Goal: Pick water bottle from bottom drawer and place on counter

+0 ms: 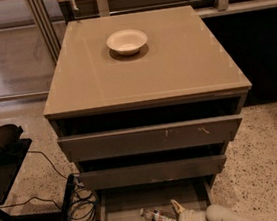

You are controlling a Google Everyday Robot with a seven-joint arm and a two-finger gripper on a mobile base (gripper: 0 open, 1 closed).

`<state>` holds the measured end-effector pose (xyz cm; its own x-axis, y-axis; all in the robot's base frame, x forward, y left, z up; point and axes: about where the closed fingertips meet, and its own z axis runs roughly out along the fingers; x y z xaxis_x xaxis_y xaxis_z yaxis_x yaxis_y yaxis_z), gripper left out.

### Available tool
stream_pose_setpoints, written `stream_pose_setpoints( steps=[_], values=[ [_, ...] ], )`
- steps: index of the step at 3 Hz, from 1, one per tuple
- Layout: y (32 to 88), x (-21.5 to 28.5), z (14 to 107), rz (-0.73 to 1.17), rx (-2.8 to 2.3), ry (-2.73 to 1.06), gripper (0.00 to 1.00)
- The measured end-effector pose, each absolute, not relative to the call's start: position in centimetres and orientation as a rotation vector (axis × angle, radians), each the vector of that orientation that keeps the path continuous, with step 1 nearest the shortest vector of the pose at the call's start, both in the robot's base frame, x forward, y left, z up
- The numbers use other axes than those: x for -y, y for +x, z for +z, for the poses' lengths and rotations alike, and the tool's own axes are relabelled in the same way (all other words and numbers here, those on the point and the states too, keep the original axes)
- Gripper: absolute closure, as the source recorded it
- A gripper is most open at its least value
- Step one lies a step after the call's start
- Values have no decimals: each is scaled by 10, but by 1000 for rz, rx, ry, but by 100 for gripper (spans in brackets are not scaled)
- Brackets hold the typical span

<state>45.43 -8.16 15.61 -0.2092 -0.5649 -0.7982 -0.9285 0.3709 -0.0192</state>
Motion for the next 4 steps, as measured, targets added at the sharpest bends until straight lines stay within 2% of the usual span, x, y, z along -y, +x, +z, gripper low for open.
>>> stream_pose_setpoints(
  steps=[1, 2, 4],
  values=[
    [458, 73, 130, 592, -1924, -1336, 0],
    [459, 71, 129, 592, -1923, -1340, 19],
    [459, 71, 129, 592, -1923, -1340, 65]
  ],
)
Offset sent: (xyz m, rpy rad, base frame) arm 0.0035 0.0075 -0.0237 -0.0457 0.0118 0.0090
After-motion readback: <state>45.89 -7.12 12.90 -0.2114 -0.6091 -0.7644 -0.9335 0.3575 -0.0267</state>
